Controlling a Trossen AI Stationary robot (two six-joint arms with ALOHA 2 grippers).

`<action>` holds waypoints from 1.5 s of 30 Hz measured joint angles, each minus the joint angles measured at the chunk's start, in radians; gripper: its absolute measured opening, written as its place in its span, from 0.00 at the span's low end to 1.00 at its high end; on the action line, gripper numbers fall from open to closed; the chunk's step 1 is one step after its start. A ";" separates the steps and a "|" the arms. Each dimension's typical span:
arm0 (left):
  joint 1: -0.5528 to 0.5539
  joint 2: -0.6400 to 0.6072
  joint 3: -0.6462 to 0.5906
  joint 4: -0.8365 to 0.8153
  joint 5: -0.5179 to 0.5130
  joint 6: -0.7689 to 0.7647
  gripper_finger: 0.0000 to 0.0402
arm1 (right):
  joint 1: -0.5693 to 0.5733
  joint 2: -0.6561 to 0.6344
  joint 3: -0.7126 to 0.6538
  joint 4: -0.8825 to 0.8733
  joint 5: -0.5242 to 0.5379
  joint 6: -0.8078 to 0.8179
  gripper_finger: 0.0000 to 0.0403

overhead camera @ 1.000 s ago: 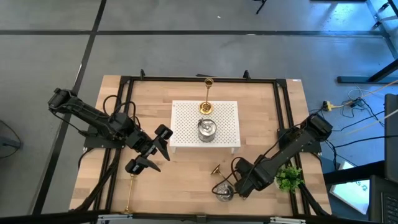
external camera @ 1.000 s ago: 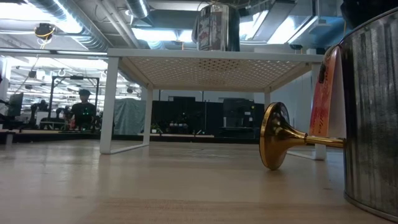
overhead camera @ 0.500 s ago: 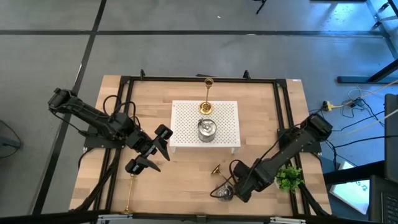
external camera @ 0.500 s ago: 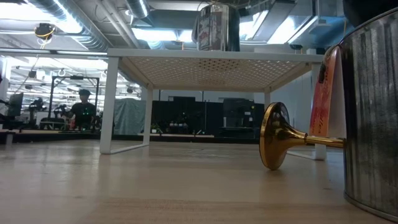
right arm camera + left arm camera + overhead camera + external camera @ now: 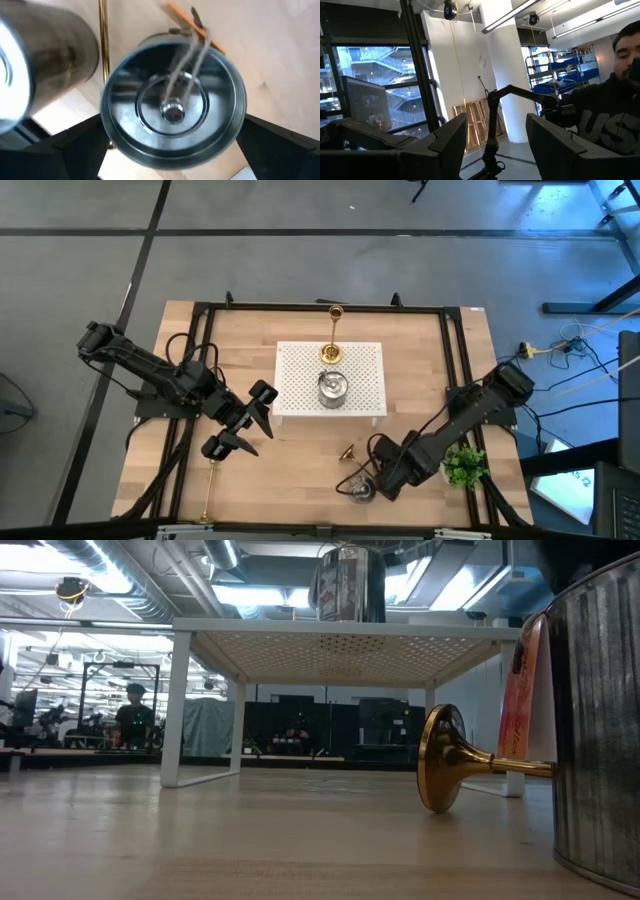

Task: Pick & Place candle stick holders
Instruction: Put the top silver scented candle on the shelf aligned with the other silver scented candle

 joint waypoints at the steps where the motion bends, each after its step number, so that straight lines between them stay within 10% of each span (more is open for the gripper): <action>1: 0.000 0.000 0.000 0.000 0.000 0.000 0.49 | -0.005 0.000 0.000 0.000 0.008 0.000 0.99; 45: 0.000 0.000 0.000 0.000 0.001 0.000 0.49 | -0.046 -0.001 -0.121 0.088 0.097 -0.041 0.99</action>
